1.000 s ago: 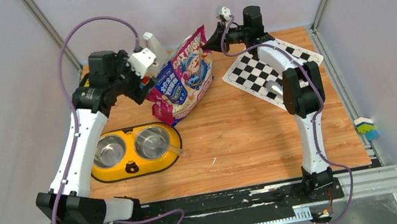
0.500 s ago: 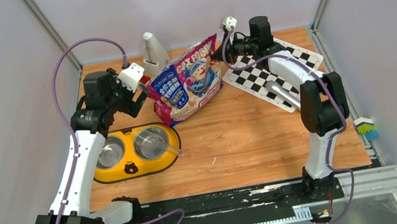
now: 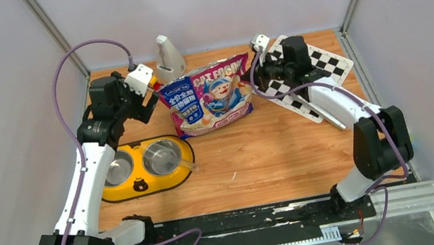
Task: Serve the pet food
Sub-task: Move the pet food bag to the center of the board.
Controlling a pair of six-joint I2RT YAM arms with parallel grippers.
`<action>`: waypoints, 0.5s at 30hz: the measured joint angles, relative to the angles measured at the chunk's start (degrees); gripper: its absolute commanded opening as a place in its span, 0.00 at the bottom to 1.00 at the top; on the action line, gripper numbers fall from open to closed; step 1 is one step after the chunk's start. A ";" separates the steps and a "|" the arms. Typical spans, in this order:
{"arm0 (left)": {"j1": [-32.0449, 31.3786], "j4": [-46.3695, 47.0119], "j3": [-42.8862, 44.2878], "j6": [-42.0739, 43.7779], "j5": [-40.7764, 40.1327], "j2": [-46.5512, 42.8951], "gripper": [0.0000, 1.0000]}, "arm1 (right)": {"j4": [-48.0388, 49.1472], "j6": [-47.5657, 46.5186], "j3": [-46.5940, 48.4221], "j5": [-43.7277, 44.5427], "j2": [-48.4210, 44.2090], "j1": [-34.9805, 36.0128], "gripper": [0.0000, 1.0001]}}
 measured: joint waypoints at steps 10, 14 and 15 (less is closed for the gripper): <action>0.04 0.20 -0.04 -0.63 0.24 0.20 1.00 | -2.71 0.55 -13.18 3.32 -15.26 0.94 0.00; 0.20 -0.24 -1.27 -0.57 1.68 -0.98 1.00 | -1.92 0.48 -18.18 4.79 -20.72 1.20 0.00; 0.26 -0.44 -1.68 -0.57 2.10 -1.53 1.00 | -1.36 0.46 -19.21 5.29 -21.70 1.20 0.00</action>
